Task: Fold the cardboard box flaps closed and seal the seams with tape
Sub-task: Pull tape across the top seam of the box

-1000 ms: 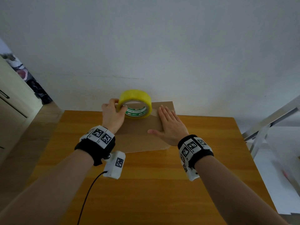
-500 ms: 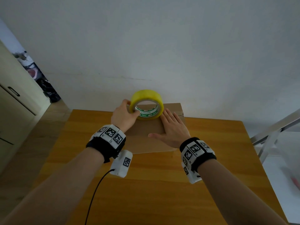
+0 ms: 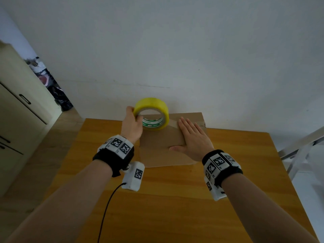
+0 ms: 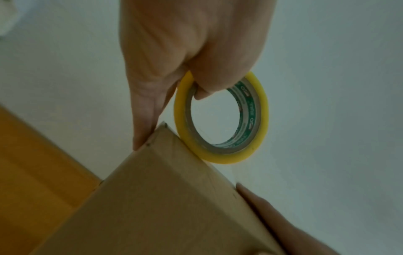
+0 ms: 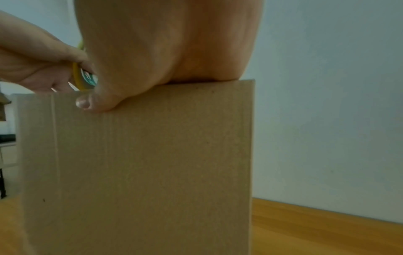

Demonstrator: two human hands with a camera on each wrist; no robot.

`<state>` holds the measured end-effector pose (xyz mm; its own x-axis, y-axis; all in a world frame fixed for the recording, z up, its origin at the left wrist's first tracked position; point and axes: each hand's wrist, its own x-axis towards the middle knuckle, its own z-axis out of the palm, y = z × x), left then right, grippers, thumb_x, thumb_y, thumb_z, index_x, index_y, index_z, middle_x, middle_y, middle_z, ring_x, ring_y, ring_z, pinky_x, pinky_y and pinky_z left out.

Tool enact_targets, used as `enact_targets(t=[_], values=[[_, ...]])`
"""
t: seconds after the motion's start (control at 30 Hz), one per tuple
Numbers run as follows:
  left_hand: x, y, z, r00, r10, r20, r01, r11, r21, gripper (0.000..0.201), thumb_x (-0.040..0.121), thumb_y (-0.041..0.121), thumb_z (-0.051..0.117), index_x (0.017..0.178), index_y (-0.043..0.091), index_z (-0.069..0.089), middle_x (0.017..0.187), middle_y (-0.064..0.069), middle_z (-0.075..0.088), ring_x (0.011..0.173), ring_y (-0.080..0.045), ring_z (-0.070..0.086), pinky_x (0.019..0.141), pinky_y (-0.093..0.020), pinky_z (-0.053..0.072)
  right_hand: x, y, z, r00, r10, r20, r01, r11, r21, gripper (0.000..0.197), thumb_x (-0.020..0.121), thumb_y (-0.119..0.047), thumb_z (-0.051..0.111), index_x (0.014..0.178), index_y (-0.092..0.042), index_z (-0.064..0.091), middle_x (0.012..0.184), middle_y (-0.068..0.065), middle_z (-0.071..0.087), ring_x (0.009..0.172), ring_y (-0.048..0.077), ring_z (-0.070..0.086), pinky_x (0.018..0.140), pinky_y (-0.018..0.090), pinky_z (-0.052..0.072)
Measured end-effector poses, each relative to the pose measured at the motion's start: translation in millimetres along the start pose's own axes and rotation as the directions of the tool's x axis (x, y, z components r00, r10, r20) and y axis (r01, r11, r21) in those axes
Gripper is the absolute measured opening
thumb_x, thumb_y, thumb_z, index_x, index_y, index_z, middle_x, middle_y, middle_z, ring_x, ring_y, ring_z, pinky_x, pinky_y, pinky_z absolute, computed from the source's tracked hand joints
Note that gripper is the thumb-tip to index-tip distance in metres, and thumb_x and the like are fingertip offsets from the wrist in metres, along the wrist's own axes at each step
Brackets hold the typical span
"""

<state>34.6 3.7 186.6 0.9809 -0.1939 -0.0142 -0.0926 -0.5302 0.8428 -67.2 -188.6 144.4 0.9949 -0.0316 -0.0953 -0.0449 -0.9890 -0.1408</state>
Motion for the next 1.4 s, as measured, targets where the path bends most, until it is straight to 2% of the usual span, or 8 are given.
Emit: enact_targets(t=[0.07,0.23,0.5,0.7,0.9,1.03,1.23,1.4], values=[[-1,-4,-7,0.999,-0.032,0.007,0.033,0.998,-0.048,0.020,0.096,0.017,0.039,0.115,0.011,0.038,0.076,-0.006,0.049,0.070,-0.031,0.053,0.070,-0.051,0.051,0,0,-2,1.000,-0.007,0.005,0.007,1.000,0.002,0.112,0.066,-0.086,0.017,0.151,-0.016,-0.007,0.160,-0.001,-0.006,0.147,0.013,-0.007,0.117,0.031,-0.007],[-9,-3,-12,0.994,-0.086,0.067,0.094,0.985,-0.143,0.024,0.093,0.021,0.046,0.116,0.021,0.039,0.103,-0.018,0.060,0.091,-0.034,0.063,0.070,-0.052,0.057,0,-6,-8,1.000,0.004,0.029,-0.005,0.999,0.041,0.112,0.073,-0.082,0.036,0.151,-0.016,-0.010,0.160,-0.002,-0.010,0.146,0.014,-0.011,0.119,0.035,-0.007],[-10,-8,-12,0.998,-0.026,0.049,0.030,0.996,-0.087,0.035,0.085,0.021,0.061,0.113,0.026,0.040,0.090,-0.017,0.064,0.080,-0.030,0.065,0.068,-0.049,0.057,8,-26,-6,0.995,-0.095,-0.010,0.095,0.993,0.064,0.115,0.072,-0.080,0.045,0.151,-0.017,-0.008,0.160,-0.003,-0.006,0.147,0.012,-0.008,0.116,0.028,-0.009],[-11,-14,-3,1.000,-0.009,-0.023,0.010,0.998,0.057,0.035,0.081,0.031,0.065,0.112,0.021,0.051,0.093,0.000,0.064,0.078,-0.016,0.060,0.060,-0.025,0.045,8,-27,-1,0.995,-0.103,0.016,0.102,0.994,0.023,0.110,0.072,-0.082,0.038,0.152,-0.021,-0.006,0.160,-0.004,-0.007,0.146,0.011,-0.010,0.117,0.030,-0.008],[-10,-10,-5,0.999,0.030,-0.013,-0.028,0.994,0.103,0.031,0.086,0.027,0.061,0.112,0.014,0.049,0.092,-0.003,0.062,0.086,-0.027,0.062,0.071,-0.039,0.052,8,-28,-1,0.995,-0.101,0.005,0.101,0.995,0.025,0.110,0.074,-0.078,0.042,0.152,-0.016,-0.004,0.160,-0.001,-0.005,0.147,0.013,-0.006,0.117,0.029,-0.006],[-6,-11,-20,0.988,0.148,-0.031,-0.141,0.975,0.170,0.027,0.090,0.016,0.054,0.115,0.011,0.044,0.091,-0.006,0.059,0.083,-0.029,0.061,0.066,-0.038,0.051,8,-28,-2,0.995,-0.099,0.003,0.099,0.995,0.009,0.109,0.076,-0.078,0.040,0.152,-0.015,-0.007,0.160,0.000,-0.006,0.147,0.012,-0.006,0.117,0.028,-0.006],[1,-28,-42,0.991,0.115,-0.072,-0.108,0.989,0.096,0.028,0.091,0.011,0.053,0.117,0.016,0.043,0.091,-0.010,0.061,0.075,-0.029,0.065,0.062,-0.047,0.057,9,-31,-2,0.995,-0.097,0.019,0.097,0.995,-0.003,0.112,0.072,-0.081,0.033,0.151,-0.014,-0.009,0.160,0.001,-0.009,0.147,0.013,-0.007,0.116,0.028,-0.008],[-1,-26,-41,0.988,0.131,-0.080,-0.127,0.990,0.058,0.031,0.088,0.013,0.057,0.116,0.020,0.046,0.093,-0.012,0.064,0.075,-0.030,0.066,0.061,-0.047,0.058,7,-36,-9,0.997,-0.077,0.017,0.077,0.997,0.016,0.115,0.075,-0.077,0.047,0.149,-0.013,-0.014,0.159,0.001,-0.014,0.146,0.013,-0.013,0.118,0.030,-0.009]])
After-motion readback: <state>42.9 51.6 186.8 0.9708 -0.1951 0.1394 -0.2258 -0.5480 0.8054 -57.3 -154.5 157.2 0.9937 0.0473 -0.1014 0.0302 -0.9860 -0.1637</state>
